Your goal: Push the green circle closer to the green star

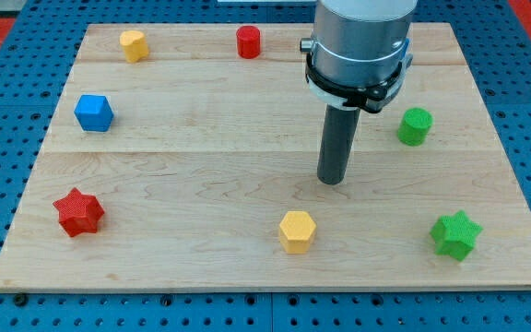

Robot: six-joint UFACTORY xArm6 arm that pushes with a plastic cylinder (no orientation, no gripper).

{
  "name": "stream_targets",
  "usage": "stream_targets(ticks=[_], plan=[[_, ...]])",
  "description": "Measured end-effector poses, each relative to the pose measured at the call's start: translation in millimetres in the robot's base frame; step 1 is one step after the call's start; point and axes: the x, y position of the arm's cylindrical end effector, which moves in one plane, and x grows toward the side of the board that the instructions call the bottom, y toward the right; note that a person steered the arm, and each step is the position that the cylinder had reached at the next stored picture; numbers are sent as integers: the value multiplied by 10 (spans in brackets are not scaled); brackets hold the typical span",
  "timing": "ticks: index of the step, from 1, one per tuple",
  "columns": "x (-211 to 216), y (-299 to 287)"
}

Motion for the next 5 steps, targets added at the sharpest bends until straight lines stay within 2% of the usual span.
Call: stream_targets(ticks=[2,4,5], plan=[[0,-4],[-16,1194],[-155,1548]])
